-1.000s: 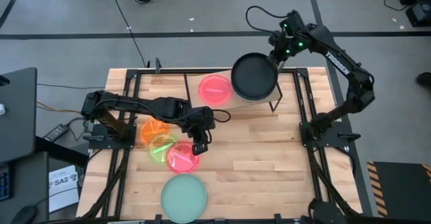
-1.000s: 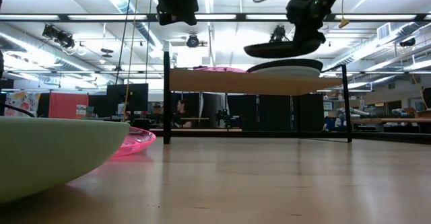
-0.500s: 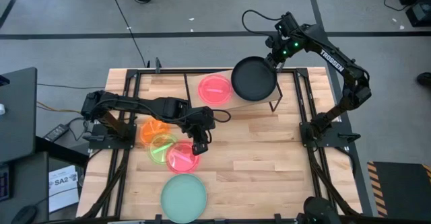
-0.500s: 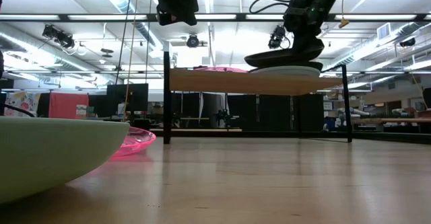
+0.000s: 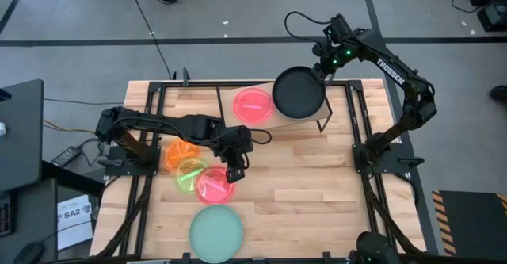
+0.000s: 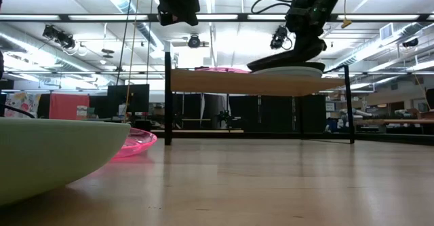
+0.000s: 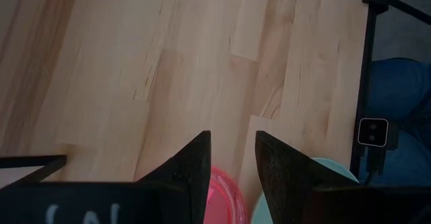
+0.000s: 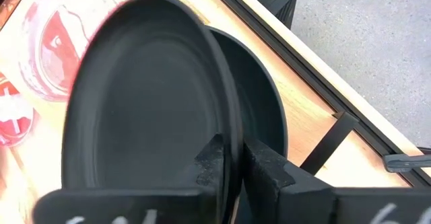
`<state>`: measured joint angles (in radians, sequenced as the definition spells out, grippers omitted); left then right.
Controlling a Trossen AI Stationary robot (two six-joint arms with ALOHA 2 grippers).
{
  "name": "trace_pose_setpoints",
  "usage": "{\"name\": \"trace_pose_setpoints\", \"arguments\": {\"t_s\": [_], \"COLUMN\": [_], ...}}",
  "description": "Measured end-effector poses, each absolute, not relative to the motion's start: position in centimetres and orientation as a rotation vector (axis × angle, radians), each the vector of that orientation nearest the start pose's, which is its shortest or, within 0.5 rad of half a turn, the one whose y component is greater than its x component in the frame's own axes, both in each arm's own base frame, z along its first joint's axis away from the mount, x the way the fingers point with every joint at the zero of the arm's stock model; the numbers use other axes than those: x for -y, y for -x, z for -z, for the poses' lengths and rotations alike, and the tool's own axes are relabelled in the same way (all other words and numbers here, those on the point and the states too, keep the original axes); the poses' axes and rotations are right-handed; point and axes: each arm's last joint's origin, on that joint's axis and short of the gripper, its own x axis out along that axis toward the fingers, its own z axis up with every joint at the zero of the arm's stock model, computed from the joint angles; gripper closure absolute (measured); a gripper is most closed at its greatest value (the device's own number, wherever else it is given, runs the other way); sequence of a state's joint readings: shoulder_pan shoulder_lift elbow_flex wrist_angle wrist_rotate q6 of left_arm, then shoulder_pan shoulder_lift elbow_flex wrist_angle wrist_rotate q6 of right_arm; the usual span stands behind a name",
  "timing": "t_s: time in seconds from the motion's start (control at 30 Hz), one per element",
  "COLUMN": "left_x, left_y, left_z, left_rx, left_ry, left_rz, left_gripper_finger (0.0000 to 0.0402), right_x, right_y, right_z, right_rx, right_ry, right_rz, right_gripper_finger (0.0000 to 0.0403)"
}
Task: Place and stack plates onto a shelf
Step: Stack the large black plate on top of the large black plate on the shelf, then stack the large light blue plate on top of the large black plate on the shelf
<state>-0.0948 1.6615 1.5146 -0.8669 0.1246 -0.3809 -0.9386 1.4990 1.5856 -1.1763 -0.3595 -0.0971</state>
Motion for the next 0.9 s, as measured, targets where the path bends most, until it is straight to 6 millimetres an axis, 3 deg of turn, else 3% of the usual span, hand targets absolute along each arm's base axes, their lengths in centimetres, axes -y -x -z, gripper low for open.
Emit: {"name": "trace_pose_setpoints", "arguments": {"t_s": [0.5,0.9], "left_x": [3.63,3.64], "left_y": [-34.42,-34.42], "left_z": [-30.80,-30.80], "left_rx": [-1.041,-1.041], "left_ry": [0.362,0.361], "left_rz": [0.004,0.004], "left_gripper_finger": [0.0278,0.0278], "right_x": [22.46,22.70], "right_y": [-17.47,-17.61], "right_z": [-36.32,-36.47], "right_rx": [-0.930,-0.908], "right_ry": [-0.533,-0.507], "right_rz": [0.530,0.542], "right_gripper_finger": [0.0225,0.0203]}}
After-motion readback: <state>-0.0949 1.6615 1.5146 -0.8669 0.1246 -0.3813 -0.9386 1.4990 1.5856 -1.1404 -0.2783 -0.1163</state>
